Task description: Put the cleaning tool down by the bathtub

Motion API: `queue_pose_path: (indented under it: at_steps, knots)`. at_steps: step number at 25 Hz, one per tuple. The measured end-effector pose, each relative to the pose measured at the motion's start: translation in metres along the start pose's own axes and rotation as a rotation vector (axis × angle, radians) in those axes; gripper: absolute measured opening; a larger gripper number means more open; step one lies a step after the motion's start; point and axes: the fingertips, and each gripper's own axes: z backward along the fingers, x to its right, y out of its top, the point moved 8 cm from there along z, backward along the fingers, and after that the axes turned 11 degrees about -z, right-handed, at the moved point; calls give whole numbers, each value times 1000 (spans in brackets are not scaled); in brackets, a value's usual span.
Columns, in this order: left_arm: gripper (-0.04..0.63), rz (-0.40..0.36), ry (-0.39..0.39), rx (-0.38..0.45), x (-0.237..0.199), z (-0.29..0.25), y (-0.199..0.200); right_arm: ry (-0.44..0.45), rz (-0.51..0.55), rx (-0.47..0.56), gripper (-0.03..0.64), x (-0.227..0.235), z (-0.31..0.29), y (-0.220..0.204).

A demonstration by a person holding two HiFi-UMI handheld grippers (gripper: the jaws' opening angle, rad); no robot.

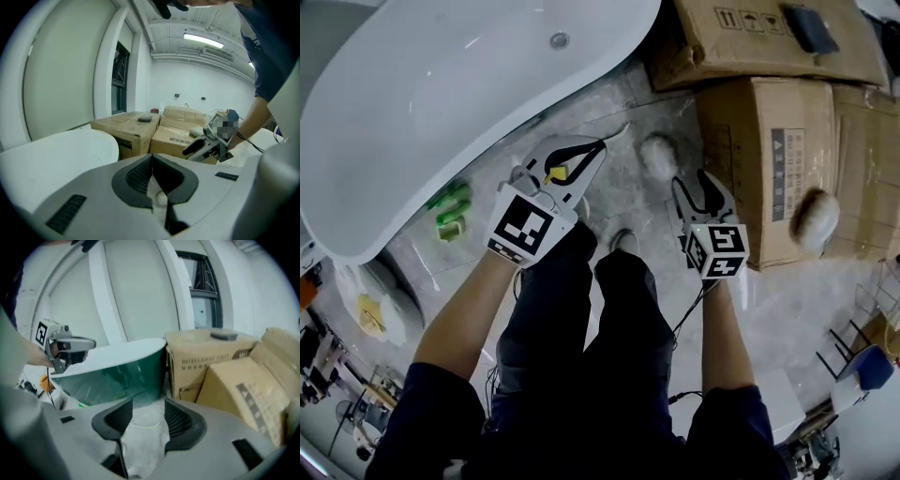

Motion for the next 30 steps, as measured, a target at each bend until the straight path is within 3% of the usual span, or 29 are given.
queue_pose_path:
  at_steps: [5,12,30]
  knots:
    - [32,3,54,48,-4,51,73,33,45,90,218,-37,71,71]
    - [32,32,133,113,4,120,150,67,81,188,213,-86,161,137]
    - [32,-28,196,226,35,236,284,153,157,381,199,-176,322,230]
